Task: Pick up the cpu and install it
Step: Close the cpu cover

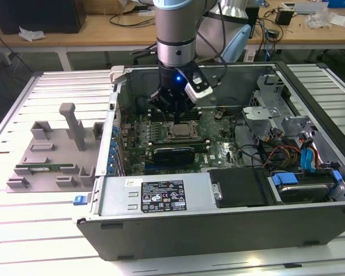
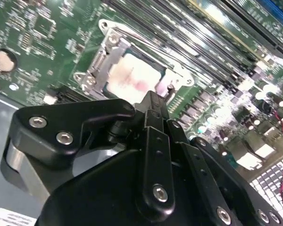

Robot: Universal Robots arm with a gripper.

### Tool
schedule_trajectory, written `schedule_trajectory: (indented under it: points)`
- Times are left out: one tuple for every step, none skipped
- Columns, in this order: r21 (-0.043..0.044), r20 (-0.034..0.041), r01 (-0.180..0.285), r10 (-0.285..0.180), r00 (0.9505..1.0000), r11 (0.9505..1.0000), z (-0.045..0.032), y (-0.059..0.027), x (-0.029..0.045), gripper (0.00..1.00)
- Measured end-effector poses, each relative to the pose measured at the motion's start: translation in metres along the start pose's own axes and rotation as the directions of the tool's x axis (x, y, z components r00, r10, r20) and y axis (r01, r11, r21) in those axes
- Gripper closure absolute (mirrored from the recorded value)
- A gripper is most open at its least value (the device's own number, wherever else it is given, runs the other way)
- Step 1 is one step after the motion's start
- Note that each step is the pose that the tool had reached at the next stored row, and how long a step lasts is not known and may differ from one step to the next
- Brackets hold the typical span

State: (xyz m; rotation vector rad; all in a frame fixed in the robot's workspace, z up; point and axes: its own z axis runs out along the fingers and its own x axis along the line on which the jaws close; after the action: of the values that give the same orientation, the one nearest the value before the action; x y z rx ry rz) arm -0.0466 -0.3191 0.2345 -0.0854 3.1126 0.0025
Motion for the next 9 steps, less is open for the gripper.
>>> schedule_trajectory:
  points:
    - [0.0009, -0.0006, 0.000, 0.000, 1.0000, 1.0000, 0.0001, -0.0001, -0.0029, 0.89]
    - [0.0037, -0.0025, 0.000, 0.000, 1.0000, 1.0000, 0.0003, -0.0006, -0.0110, 0.89]
    - [0.0049, -0.0035, 0.000, 0.000, 1.0000, 1.0000, 0.0004, -0.0008, -0.0145, 0.89]
    - [0.0057, -0.0041, 0.000, 0.000, 1.0000, 1.0000, 0.0005, -0.0009, -0.0167, 0.89]
    - [0.0063, -0.0045, 0.000, 0.000, 1.0000, 1.0000, 0.0005, -0.0010, -0.0177, 0.89]
    - [0.0068, -0.0048, 0.000, 0.000, 1.0000, 1.0000, 0.0002, -0.0010, -0.0177, 0.89]
    - [0.0067, -0.0046, 0.000, 0.000, 1.0000, 1.0000, -0.0056, -0.0009, -0.0179, 0.89]
    - [0.0067, -0.0045, 0.000, 0.000, 1.0000, 1.0000, -0.0056, -0.0009, -0.0179, 0.89]
    - [0.0069, -0.0046, 0.000, 0.000, 1.0000, 1.0000, -0.0057, -0.0009, -0.0179, 0.89]
